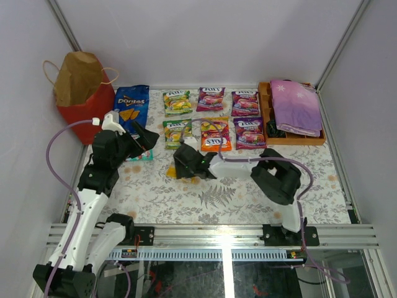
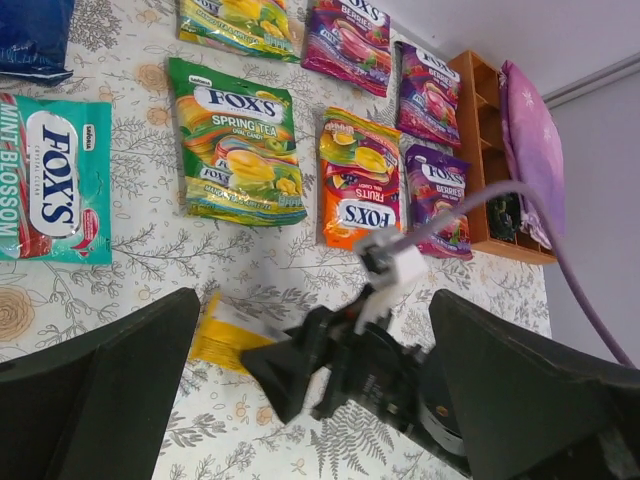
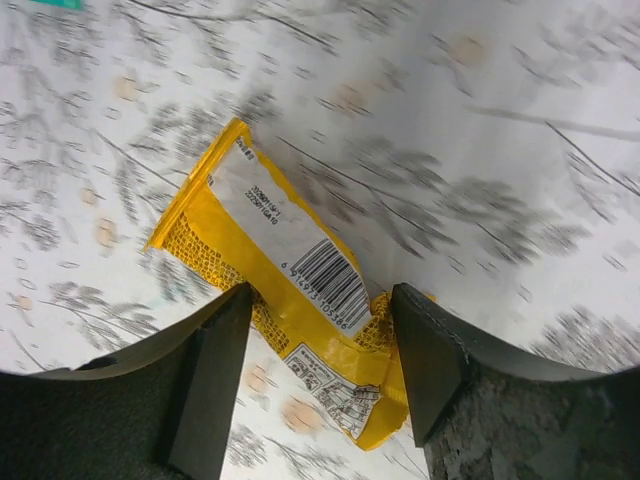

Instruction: Take the snacks out of the paper bag

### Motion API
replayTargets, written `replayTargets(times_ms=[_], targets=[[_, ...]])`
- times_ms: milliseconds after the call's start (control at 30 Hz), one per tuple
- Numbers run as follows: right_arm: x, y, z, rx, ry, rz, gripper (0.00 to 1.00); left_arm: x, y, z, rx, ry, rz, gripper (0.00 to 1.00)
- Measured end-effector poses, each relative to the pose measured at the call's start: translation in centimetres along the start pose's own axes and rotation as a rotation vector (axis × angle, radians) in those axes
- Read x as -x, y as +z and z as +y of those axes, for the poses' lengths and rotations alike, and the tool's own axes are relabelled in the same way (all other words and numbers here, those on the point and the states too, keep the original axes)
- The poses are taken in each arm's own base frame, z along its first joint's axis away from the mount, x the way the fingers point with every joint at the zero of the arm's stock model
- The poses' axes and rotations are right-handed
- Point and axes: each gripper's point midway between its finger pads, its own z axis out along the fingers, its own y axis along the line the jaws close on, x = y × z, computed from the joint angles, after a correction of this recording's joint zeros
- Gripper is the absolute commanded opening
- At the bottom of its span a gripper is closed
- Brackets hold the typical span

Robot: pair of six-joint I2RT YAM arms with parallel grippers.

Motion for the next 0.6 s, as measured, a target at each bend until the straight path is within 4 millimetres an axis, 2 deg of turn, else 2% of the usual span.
replayTargets(times_ms=[67,167,233,333,400,467,500,533,600], targets=[[0.6,1.0,1.8,0.025,-0.040,0.005,0.73,0.1,-0.4,-0.2,-0.004,0.007,0.002,1.00],[1.4,2.0,3.3,0.050,-0.117,0.027,0.89,-0.2,-0.7,-0.1,0.001,0.018,0.014,1.00],[2.0,2.3,3.7,0.045,-0.187,0.045,0.95,-0.6,-0.7,0.3,0.013,0.025,0.029,1.00],[2.3,2.0,3.3,0.024,-0.260,0.058,0.98,-0.9,-0.8,0.5,0.024,0.031,0.043,1.00],[2.5,1.4,2.8,0.004,-0.286,0.059,0.96,-0.8,-0.9,0.5,0.025,0.033,0.047,1.00],[2.7,0.3,2.2,-0.006,-0.288,0.047,0.86,-0.7,-1.1,0.3,0.021,0.036,0.045,1.00],[2.8,-0.6,2.0,-0.005,-0.282,0.037,0.78,-0.6,-1.2,0.2,0.019,0.038,0.044,1.00],[2.9,-1.5,1.9,0.002,-0.265,0.024,0.74,-0.5,-1.3,0.1,0.018,0.039,0.043,1.00],[3.4,-3.6,2.3,0.050,-0.197,-0.020,0.70,-0.2,-1.5,-0.1,0.012,0.042,0.032,1.00]])
